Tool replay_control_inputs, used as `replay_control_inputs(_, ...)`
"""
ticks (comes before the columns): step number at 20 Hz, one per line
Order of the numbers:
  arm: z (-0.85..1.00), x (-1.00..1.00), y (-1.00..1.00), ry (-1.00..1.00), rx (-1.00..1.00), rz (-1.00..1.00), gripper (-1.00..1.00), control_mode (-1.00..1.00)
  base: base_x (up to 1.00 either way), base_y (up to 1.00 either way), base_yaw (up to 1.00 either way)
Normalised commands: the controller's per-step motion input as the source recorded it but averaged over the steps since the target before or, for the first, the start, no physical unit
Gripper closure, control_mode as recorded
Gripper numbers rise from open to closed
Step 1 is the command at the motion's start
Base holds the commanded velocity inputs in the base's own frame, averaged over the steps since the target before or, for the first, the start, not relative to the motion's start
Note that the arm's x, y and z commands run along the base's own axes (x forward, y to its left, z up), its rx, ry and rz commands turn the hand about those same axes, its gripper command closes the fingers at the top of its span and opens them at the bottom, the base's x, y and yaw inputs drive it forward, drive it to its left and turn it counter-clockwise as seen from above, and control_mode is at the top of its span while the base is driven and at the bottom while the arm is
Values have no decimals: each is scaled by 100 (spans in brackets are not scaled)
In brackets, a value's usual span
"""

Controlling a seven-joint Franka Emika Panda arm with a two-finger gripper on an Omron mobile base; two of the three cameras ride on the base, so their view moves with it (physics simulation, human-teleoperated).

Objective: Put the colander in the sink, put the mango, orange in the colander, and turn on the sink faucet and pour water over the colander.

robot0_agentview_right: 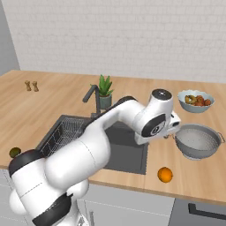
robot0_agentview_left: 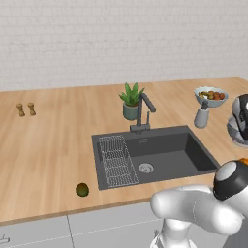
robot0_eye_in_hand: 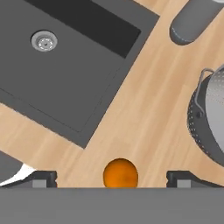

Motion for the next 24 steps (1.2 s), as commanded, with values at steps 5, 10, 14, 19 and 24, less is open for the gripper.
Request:
replay_control_inputs(5, -33, 4, -53, 1, -20, 0, -100, -100, 0, 0, 0)
replay_control_inputs(10, -12, 33, -32, 3, -7, 0, -100, -100, 0, 0, 0)
replay_control_inputs(14, 0, 47, -33, 3, 0, 0, -100, -100, 0, 0, 0)
replay_control_inputs(19, 0, 47, -40, 2, 0, 0, -100, -100, 0, 0, 0)
replay_control_inputs(24, 0, 37, -46, 1, 0, 0, -100, -100, 0, 0, 0)
